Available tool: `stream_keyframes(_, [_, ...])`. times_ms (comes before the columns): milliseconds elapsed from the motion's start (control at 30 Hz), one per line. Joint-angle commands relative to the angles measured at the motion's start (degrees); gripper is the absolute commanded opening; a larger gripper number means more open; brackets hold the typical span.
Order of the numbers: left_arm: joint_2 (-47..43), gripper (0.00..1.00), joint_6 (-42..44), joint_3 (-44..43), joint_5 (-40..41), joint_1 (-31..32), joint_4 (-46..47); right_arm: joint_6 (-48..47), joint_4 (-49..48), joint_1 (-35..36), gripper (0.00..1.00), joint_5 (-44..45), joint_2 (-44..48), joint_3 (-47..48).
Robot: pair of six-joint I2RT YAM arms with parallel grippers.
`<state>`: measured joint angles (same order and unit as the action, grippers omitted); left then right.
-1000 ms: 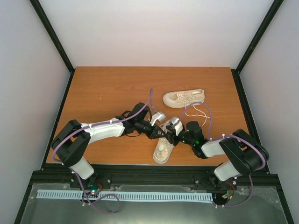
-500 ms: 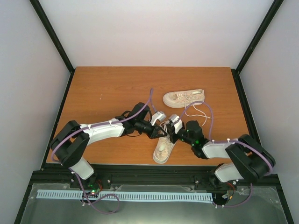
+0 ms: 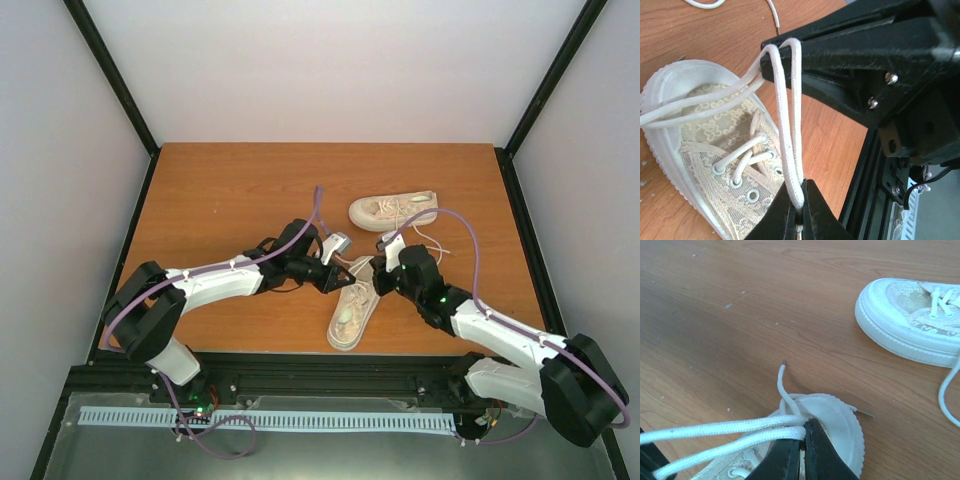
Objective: Tie the shoes
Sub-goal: Cross the shoelace with the shoelace.
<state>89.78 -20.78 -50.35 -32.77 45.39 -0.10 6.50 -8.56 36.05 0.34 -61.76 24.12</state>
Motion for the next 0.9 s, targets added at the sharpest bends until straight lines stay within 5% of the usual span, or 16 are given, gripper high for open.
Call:
stream_keyframes(0, [0.5, 0.01, -1.1, 0.0, -2.1, 0.1, 2.8, 4.3, 16.9, 0.5, 0.04, 5.3, 1.4, 6.3])
stream_keyframes(300, [1.4, 0.01, -0.8, 0.2, -4.0, 0.1, 3.4, 8.7, 33.4, 6.2, 0.09, 16.9, -1.1, 16.7])
stream_keyframes(700, [1.3, 0.01, -0.9, 0.7, -4.4, 0.1, 4.0, 10.5, 33.5, 9.5, 0.12, 27.5, 0.5, 18.4])
stream_keyframes(800, [1.4, 0.01, -1.0, 0.7, -4.5, 0.1, 4.2, 11.4, 28.1, 8.6, 0.21, 22.0, 3.7, 13.1])
stream_keyframes(867, [1.4, 0.01, -1.1, 0.8, -4.5, 0.1, 4.4, 13.3, 22.6, 6.4, 0.35, 16.8, 6.4, 8.1])
